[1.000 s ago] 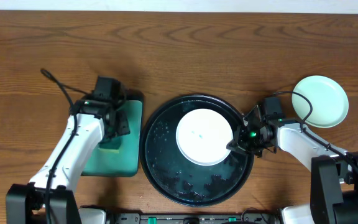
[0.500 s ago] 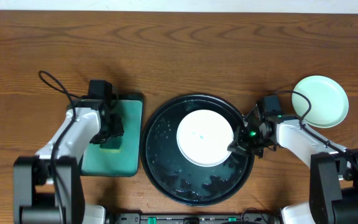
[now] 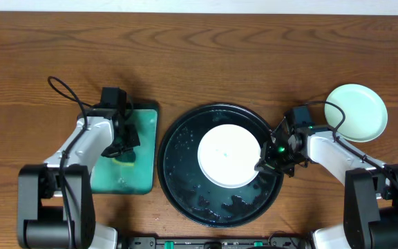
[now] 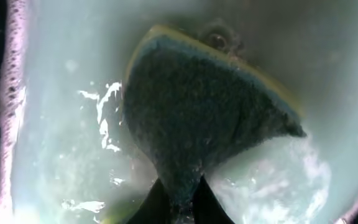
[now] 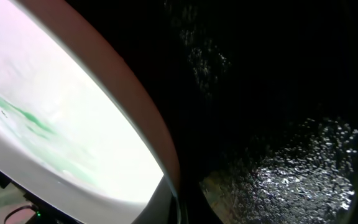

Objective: Clean dirty plates on tray and stack at the side
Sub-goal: 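Grasp the sponge in the water tray with the left gripper and lift it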

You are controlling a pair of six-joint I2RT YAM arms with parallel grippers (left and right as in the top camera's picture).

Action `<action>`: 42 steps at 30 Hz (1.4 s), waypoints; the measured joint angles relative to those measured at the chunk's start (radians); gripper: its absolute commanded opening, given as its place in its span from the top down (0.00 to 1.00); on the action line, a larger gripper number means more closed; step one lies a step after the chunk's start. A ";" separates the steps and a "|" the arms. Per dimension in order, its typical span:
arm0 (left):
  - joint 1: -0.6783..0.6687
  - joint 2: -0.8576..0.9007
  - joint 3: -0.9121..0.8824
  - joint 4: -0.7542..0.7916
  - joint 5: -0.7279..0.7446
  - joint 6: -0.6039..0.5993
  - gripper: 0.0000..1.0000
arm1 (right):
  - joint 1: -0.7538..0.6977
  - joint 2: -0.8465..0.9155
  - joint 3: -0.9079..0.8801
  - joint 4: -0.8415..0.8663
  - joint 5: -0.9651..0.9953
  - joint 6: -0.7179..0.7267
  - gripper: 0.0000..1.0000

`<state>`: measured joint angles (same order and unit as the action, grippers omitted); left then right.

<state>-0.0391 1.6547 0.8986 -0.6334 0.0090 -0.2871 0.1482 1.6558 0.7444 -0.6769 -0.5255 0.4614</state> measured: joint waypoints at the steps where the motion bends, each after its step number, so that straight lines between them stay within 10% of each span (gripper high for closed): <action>1: -0.005 -0.016 0.000 -0.011 0.000 0.000 0.93 | 0.000 0.000 0.000 0.000 0.000 0.000 0.99; 20: -0.254 -0.825 0.000 -0.021 -0.268 0.068 0.93 | 0.007 0.000 0.003 -0.003 0.008 -0.024 0.99; 42: -0.259 -0.927 0.000 -0.006 -0.352 0.104 0.93 | 0.007 0.000 0.003 -0.003 0.009 -0.026 0.99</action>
<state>-0.2985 0.7277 0.8982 -0.6395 -0.3435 -0.1829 0.1555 1.6558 0.7471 -0.6800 -0.5167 0.4355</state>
